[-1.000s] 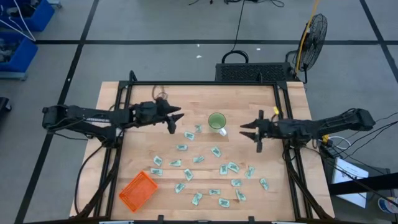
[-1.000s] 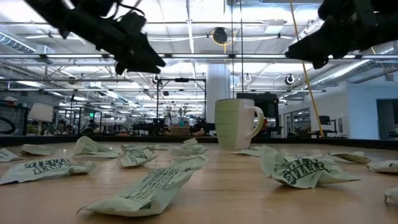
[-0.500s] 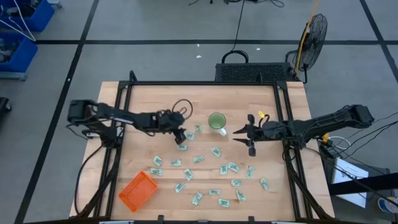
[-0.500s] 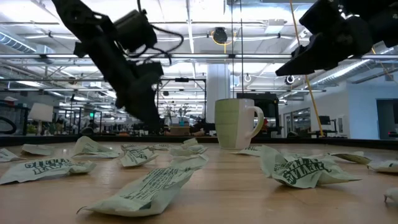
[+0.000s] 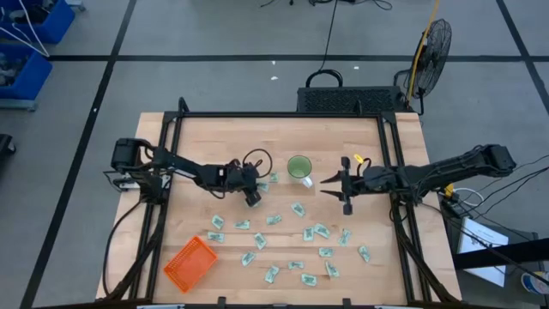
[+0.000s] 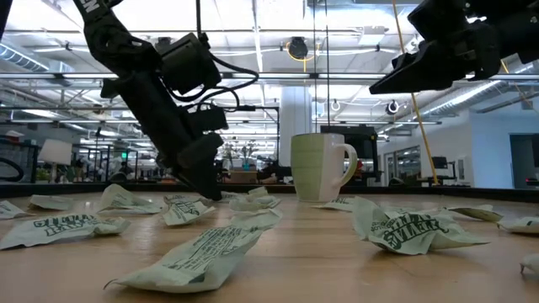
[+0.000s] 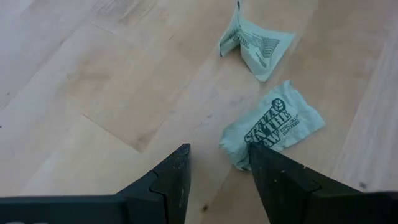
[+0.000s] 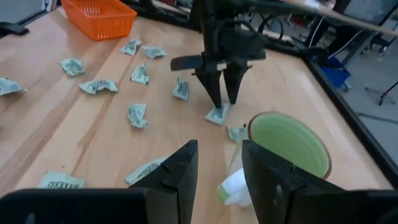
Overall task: Pick and place Stevia / Truvia into bins
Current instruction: Put the light green stevia packet into the orange basket
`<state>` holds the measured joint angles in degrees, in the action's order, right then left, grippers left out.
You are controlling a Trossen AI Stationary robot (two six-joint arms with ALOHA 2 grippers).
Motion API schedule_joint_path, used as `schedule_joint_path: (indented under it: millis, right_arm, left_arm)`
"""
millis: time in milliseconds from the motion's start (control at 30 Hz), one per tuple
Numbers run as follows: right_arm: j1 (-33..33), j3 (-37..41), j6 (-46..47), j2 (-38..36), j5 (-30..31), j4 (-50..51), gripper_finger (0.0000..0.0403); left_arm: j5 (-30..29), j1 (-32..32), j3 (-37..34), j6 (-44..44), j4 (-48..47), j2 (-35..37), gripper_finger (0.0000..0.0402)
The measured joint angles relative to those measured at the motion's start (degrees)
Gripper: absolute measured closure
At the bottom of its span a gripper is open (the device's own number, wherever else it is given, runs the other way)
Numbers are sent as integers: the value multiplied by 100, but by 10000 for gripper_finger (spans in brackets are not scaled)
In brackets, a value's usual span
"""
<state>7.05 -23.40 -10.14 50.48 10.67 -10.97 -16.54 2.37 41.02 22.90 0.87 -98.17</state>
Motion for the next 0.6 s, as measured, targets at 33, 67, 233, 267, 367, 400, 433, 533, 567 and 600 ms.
schedule_joint_path:
  millis: [33,67,233,267,367,400,433,533,567,600]
  right_arm:
    - [0,0,-16,0,1,-59,284]
    - [-2,0,-23,0,-1,-118,284]
    - [-2,0,-5,0,-1,-257,284]
    - [-2,0,-1,0,0,-252,284]
    - [-2,0,31,0,-1,-251,284]
    - [-2,0,59,0,-1,-253,284]
    - [-2,0,92,1,-1,-252,284]
    - [-2,0,108,0,-1,-250,284]
    - [0,0,109,2,-3,-250,284]
    - [0,0,108,2,-5,-248,284]
  left_arm:
    - [5,0,-1,-4,-3,-1,256]
    - [20,0,-1,-5,-11,-2,271]
    - [149,10,-5,-15,-40,-2,362]
    - [148,10,-5,-22,-45,5,378]
    - [254,14,-21,-38,-172,166,390]
    - [368,20,-23,-80,-213,234,386]
    - [517,22,-27,-104,-287,353,382]
    - [974,-5,9,-135,-657,854,382]
    - [1103,-40,30,-132,-920,1068,387]
    - [1166,-86,56,-132,-1294,1284,392]
